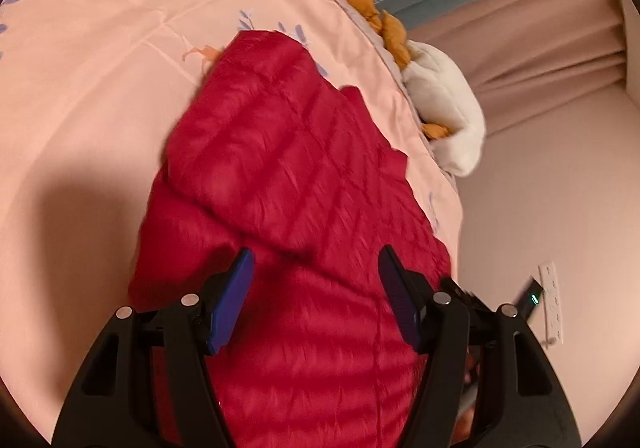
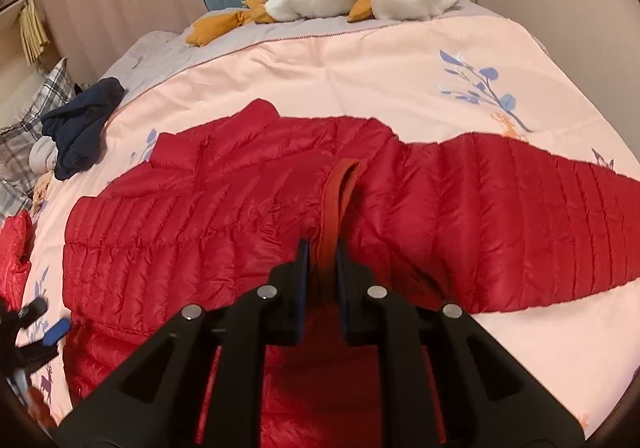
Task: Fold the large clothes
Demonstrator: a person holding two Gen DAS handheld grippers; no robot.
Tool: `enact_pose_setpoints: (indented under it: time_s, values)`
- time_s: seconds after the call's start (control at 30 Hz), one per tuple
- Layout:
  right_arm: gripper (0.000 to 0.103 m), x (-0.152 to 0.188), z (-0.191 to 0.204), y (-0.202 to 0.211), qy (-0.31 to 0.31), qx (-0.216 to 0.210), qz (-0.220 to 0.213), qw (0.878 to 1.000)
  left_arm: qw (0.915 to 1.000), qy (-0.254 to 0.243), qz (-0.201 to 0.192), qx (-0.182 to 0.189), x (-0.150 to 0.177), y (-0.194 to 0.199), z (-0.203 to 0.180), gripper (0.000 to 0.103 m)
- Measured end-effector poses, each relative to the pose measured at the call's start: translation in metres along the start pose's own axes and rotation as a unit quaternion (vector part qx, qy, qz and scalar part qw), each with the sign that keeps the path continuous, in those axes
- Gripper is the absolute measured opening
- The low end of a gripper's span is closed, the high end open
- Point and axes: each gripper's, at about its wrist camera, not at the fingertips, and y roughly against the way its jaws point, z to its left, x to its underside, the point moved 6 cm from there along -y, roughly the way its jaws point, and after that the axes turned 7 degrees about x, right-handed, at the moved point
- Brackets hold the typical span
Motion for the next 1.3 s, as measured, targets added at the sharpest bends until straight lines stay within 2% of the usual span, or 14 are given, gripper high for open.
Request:
enact_pose_setpoints:
  time_s: [0.1, 0.2, 0.27, 0.43, 0.5, 0.53, 0.6, 0.73, 0.8, 0.9, 1.03, 1.1, 1.17, 1.3]
  values:
    - [0.013, 0.002, -0.002, -0.006, 0.009, 0.001, 0.006, 1.000, 0.9984, -0.007, -0.043, -0.036, -0.017, -0.007, 0.007, 0.065]
    - [0.013, 0.005, -0.005, -0.017, 0.017, 0.010, 0.016, 1.000, 0.9957, 0.020, -0.083, -0.036, -0.031, -0.002, 0.018, 0.065]
    - [0.013, 0.009, -0.010, -0.026, 0.012, 0.014, 0.025, 1.000, 0.9927, 0.026, -0.104, -0.056, -0.038, 0.003, 0.024, 0.065]
    - [0.020, 0.022, -0.016, -0.042, 0.014, 0.022, 0.051, 0.998, 0.9892, 0.042, -0.104, -0.094, -0.049, 0.008, 0.045, 0.065]
    - [0.030, 0.020, -0.019, -0.039, 0.007, 0.020, 0.051, 0.998, 0.9883, 0.045, -0.099, -0.107, -0.051, 0.014, 0.055, 0.065]
    - [0.031, 0.017, -0.021, -0.033, 0.001, 0.018, 0.045, 0.999, 0.9877, 0.039, -0.098, -0.116, -0.050, 0.020, 0.056, 0.065]
    - [0.039, 0.009, -0.026, -0.017, -0.005, 0.021, 0.020, 1.000, 0.9861, 0.016, -0.096, -0.135, -0.051, 0.027, 0.054, 0.065]
    - [0.039, 0.000, -0.018, 0.007, 0.027, 0.018, -0.023, 0.999, 0.9767, -0.080, -0.084, -0.181, -0.047, 0.032, 0.023, 0.065]
    - [0.039, 0.001, -0.005, 0.011, 0.057, 0.009, -0.027, 0.998, 0.9726, -0.118, -0.077, -0.185, -0.042, 0.026, 0.008, 0.065]
    - [0.036, 0.006, 0.010, 0.007, 0.092, 0.006, -0.025, 0.995, 0.9603, -0.187, -0.060, -0.199, -0.031, 0.007, -0.022, 0.065]
    - [0.036, 0.018, 0.021, -0.011, 0.106, 0.005, 0.002, 0.994, 0.9356, -0.262, -0.024, -0.235, -0.011, -0.028, -0.041, 0.065]
    - [0.036, 0.026, 0.022, -0.024, 0.108, 0.008, 0.022, 0.994, 0.9276, -0.270, -0.008, -0.258, -0.005, -0.042, -0.034, 0.065]
    - [0.036, 0.033, 0.022, -0.035, 0.108, 0.006, 0.033, 0.994, 0.9231, -0.267, 0.013, -0.276, -0.001, -0.055, -0.020, 0.065]
    - [0.036, 0.039, 0.023, -0.039, 0.105, 0.001, 0.033, 0.994, 0.9172, -0.275, 0.017, -0.287, 0.005, -0.064, -0.012, 0.065]
